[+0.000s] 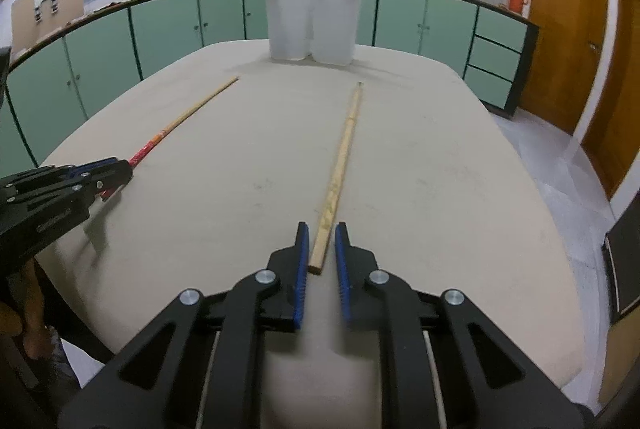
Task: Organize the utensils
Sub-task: 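Grasp a red-patterned chopstick with the left tool while the right tool grasps a plain wooden chopstick, then carry both held chopsticks up over the white holder with both tools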
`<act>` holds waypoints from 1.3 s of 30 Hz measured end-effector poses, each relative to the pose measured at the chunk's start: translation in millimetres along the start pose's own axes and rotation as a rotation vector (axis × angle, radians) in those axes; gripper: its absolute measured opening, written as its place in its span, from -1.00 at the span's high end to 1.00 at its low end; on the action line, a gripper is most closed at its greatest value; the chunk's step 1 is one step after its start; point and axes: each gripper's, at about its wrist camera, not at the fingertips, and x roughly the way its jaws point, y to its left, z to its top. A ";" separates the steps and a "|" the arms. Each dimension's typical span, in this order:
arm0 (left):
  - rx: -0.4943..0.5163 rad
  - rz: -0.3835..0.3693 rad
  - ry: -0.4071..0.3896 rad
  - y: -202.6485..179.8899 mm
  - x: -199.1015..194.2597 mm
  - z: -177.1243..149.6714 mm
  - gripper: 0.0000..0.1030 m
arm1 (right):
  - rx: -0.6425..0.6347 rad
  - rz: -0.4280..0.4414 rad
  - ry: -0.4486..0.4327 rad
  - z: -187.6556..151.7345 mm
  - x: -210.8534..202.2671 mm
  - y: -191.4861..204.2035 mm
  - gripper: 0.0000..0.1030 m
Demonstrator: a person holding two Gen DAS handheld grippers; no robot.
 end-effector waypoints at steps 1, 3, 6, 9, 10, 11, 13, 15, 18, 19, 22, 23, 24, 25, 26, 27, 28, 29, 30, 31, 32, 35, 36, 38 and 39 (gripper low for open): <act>0.007 0.002 -0.003 1.7 0.0 -0.1 0.19 | 0.018 0.003 0.002 -0.6 -0.5 -2.2 0.64; 0.018 0.000 0.010 2.5 2.9 -1.6 0.23 | 0.036 0.001 -0.002 -2.7 -0.5 -2.6 0.64; 0.040 -0.015 0.006 2.2 5.0 -1.9 0.88 | 0.043 -0.004 -0.008 -2.8 1.5 -2.2 0.68; 0.024 -0.026 0.017 4.1 5.8 1.7 0.88 | 0.059 -0.002 -0.002 -0.9 1.9 -5.3 0.87; 0.013 -0.029 0.028 5.0 4.6 4.1 0.88 | 0.065 0.003 0.001 -0.1 0.3 -6.0 0.87; 0.008 -0.028 0.035 5.7 2.6 5.8 0.88 | 0.066 0.007 0.001 -0.1 -1.2 -7.2 0.88; -0.006 -0.031 0.048 7.6 -5.8 10.1 0.88 | 0.065 0.013 -0.008 1.2 -8.6 -6.2 0.88; -0.017 -0.036 0.056 10.6 -14.7 14.2 0.88 | 0.060 0.019 -0.033 4.8 -21.5 -4.8 0.88; -0.032 -0.047 0.058 15.8 -33.1 21.3 0.88 | 0.063 0.035 -0.061 10.5 -39.3 -3.5 0.88; -0.031 -0.046 0.055 16.6 -36.9 22.1 0.88 | 0.061 0.038 -0.071 12.1 -45.1 -2.7 0.88; -0.031 -0.056 0.049 19.4 -51.0 27.1 0.88 | 0.053 0.050 -0.099 18.8 -62.3 -0.4 0.88; -0.029 -0.058 0.044 20.2 -55.6 29.2 0.88 | 0.049 0.051 -0.109 20.9 -67.3 0.4 0.88; -0.029 -0.061 0.038 21.0 -60.9 31.4 0.88 | 0.046 0.053 -0.119 23.6 -72.3 1.1 0.88; -0.027 -0.063 0.031 21.5 -66.7 34.4 0.88 | 0.041 0.055 -0.132 28.7 -78.7 1.2 0.88; -0.026 -0.064 0.024 22.2 -70.6 37.0 0.88 | 0.038 0.057 -0.140 32.4 -82.9 1.2 0.88; -0.024 -0.064 0.012 22.7 -77.1 41.0 0.88 | 0.035 0.059 -0.147 35.3 -86.4 0.8 0.88; -0.022 -0.065 0.004 22.5 -80.7 43.7 0.88 | 0.033 0.063 -0.155 40.3 -90.8 0.5 0.88; -0.020 -0.065 -0.004 22.6 -84.5 46.3 0.88 | 0.030 0.065 -0.161 45.1 -94.0 0.5 0.88; -0.020 -0.068 -0.011 23.0 -88.0 49.6 0.88 | 0.025 0.066 -0.164 48.9 -96.4 0.6 0.88; -0.019 -0.070 -0.020 23.4 -92.2 53.2 0.89 | 0.020 0.068 -0.171 53.1 -99.2 0.7 0.88; -0.016 -0.072 -0.029 23.6 -96.1 56.5 0.89 | 0.012 0.069 -0.178 58.4 -102.5 0.9 0.88; -0.004 -0.074 -0.050 23.1 -104.2 65.4 0.89 | -0.002 0.075 -0.187 71.4 -108.6 0.1 0.88; 0.000 -0.074 -0.055 23.1 -106.1 68.8 0.89 | -0.007 0.079 -0.192 75.6 -110.8 0.0 0.88; 0.013 -0.074 -0.071 22.5 -112.0 75.1 0.89 | -0.020 0.083 -0.197 83.3 -113.8 -1.0 0.88; 0.015 -0.074 -0.077 22.9 -114.7 77.7 0.89 | -0.023 0.086 -0.199 86.8 -114.9 -1.8 0.88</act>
